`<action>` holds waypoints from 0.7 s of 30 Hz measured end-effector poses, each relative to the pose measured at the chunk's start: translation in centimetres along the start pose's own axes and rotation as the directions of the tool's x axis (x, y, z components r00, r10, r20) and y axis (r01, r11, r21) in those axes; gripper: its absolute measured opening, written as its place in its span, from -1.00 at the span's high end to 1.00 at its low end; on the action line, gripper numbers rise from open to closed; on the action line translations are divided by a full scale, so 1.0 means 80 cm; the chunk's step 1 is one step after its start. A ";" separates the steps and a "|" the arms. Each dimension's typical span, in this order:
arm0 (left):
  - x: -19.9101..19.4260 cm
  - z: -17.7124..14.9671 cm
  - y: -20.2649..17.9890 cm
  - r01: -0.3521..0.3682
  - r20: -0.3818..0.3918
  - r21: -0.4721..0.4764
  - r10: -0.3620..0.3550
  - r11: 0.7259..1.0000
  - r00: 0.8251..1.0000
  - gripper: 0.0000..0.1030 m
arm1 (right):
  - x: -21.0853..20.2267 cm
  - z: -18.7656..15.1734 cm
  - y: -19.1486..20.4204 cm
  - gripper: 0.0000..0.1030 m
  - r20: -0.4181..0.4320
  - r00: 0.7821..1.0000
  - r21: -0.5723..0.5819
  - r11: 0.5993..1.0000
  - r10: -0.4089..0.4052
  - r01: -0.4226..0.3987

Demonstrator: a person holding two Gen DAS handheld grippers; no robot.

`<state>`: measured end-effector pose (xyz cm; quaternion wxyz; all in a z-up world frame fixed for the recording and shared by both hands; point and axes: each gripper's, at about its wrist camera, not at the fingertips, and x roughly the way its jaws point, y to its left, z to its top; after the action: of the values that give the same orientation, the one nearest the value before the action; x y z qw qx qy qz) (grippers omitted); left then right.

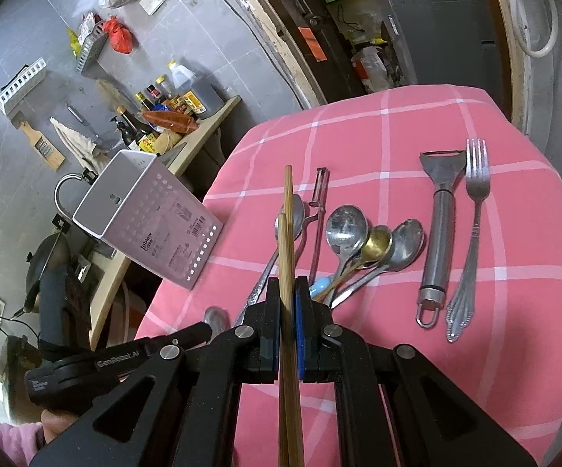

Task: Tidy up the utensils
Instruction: 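Lift and carry the knife and chopsticks toward the white utensil holder with both tools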

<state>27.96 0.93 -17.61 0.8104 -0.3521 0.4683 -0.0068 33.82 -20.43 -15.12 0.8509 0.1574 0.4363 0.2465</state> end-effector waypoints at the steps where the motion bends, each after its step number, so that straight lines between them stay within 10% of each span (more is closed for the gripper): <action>1: 0.001 -0.002 -0.006 -0.001 -0.009 0.021 0.002 1.000 1.000 0.97 | -0.002 0.000 -0.002 0.88 0.001 1.000 0.000 1.000 -0.001 0.001; 7: -0.001 -0.006 -0.025 0.008 -0.032 0.068 -0.005 0.998 0.999 0.97 | -0.015 -0.002 -0.011 0.88 0.016 1.000 0.017 1.000 -0.004 0.003; 21: -0.129 0.039 -0.088 0.047 0.229 0.302 -0.120 0.952 0.966 0.97 | -0.065 0.056 0.039 0.88 0.216 0.968 -0.034 0.992 0.125 -0.120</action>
<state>26.78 0.90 -4.77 0.9042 -0.2454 0.3431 -0.0674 34.06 -20.93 -7.59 0.8784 0.2015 0.3272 0.2842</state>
